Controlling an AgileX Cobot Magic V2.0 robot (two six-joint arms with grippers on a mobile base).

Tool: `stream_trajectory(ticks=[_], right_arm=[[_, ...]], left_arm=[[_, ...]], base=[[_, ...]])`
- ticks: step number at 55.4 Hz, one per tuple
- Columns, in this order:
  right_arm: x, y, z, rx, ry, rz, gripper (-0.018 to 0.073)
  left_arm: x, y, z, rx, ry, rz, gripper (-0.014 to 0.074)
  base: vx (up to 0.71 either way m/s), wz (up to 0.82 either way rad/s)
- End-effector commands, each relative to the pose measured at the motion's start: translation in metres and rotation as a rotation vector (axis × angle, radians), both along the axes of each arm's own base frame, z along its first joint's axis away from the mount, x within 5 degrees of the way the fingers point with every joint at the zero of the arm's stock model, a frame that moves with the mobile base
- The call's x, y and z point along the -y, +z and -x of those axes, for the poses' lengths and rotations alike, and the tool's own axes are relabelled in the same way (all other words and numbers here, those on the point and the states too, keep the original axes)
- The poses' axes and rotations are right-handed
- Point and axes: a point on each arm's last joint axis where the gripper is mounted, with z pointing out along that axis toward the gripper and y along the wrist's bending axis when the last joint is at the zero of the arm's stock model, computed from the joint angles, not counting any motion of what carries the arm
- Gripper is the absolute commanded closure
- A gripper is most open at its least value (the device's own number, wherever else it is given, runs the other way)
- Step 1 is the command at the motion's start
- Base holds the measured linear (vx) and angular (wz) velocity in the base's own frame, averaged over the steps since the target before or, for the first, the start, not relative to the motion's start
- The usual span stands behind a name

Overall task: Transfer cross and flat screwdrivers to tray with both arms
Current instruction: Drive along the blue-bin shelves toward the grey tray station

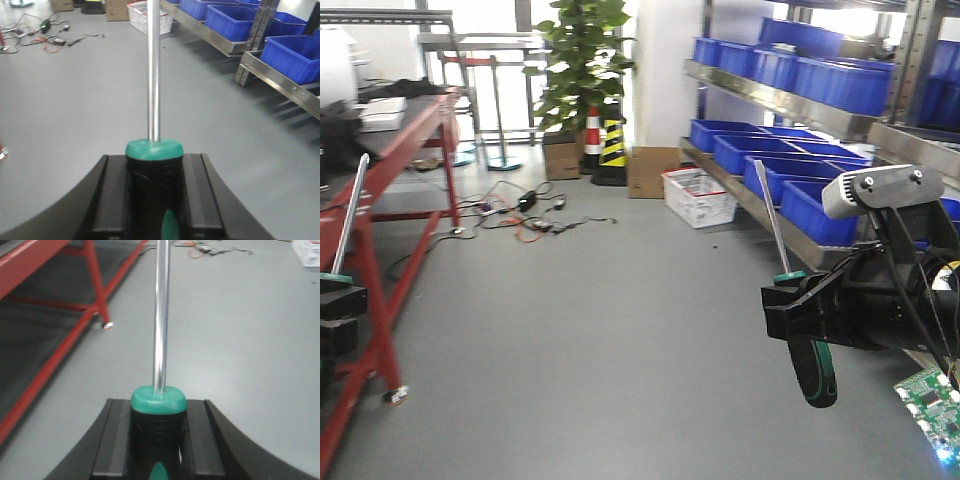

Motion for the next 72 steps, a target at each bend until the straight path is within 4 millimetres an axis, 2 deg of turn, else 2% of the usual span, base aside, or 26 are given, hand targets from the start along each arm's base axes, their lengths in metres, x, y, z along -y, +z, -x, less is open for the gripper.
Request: stream_trajectory(ticks=[1, 31, 72], right_arm=[[0.0038, 0.0261, 0.0040, 0.135, -0.030, -0.044, 0.0567], [0.0038, 0.0261, 0.0040, 0.135, -0.030, -0.044, 0.0567], [0.0038, 0.0261, 0.0040, 0.135, -0.030, -0.044, 0.0567]], left_arm=[[-0.0014, 0.0203, 0.0017, 0.118, 0.030, 0.040, 0.0602], [-0.0015, 0.0204, 0.0016, 0.119, 0.030, 0.040, 0.0602], [-0.0015, 0.0204, 0.0016, 0.119, 0.030, 0.040, 0.0602]], base=[[0.50, -0.44], [0.48, -0.56], [0.43, -0.78]])
